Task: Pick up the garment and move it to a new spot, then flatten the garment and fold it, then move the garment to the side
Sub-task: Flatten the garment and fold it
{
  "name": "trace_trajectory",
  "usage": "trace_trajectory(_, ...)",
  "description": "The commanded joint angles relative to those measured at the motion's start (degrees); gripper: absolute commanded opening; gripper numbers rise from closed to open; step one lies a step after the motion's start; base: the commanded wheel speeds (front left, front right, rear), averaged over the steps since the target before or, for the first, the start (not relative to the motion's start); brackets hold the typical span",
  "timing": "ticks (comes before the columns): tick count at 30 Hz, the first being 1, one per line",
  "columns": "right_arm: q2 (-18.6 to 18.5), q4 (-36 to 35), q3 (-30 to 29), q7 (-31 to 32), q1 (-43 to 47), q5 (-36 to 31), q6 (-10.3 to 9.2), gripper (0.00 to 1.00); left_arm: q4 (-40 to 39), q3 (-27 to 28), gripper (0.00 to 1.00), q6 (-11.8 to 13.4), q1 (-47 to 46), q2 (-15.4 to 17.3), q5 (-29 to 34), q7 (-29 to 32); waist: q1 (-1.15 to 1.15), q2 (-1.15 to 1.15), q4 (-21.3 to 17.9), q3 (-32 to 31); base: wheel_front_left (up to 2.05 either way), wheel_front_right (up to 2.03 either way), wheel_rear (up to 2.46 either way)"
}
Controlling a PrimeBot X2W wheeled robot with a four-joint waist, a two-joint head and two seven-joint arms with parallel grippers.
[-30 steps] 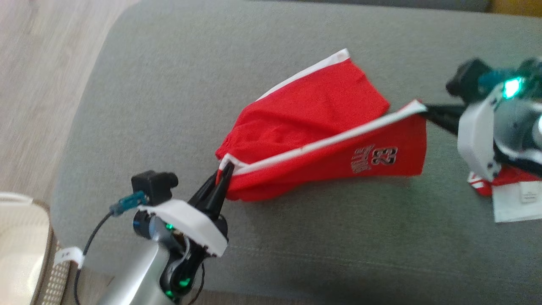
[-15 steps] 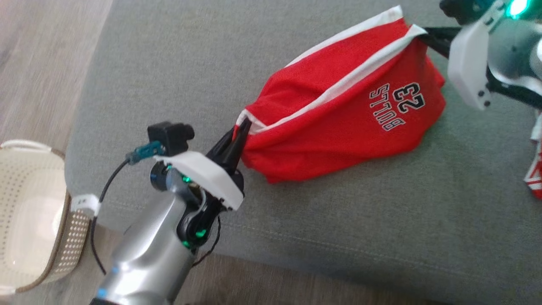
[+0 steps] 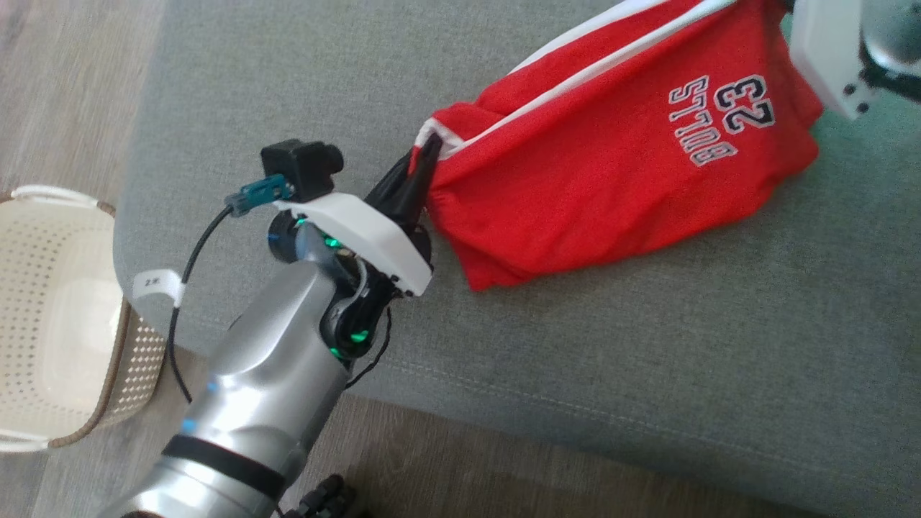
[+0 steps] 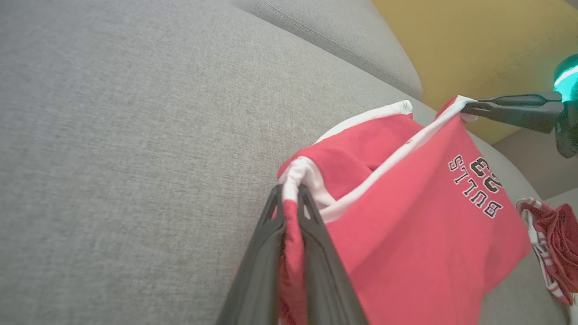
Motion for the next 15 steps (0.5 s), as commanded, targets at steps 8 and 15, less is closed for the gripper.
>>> trace_trajectory(8, 0.8, 2.6, -0.8, -2.3, -2.5, -3.0, -0.03, 0.0, -0.8, -1.9, 0.0, -0.4, -4.5, 1.2, -3.4, -3.8, 0.0, 0.0, 1.1, 2.3, 0.0, 0.0, 0.0)
trace_trajectory(15, 1.8, 3.0, -0.8, -4.9, -3.1, -7.4, -0.03, 0.0, 2.1, -1.5, 0.0, -0.4, -6.3, 1.0, -4.6, -5.8, 0.0, 0.0, 1.3, 3.0, 0.0, 0.0, 0.0)
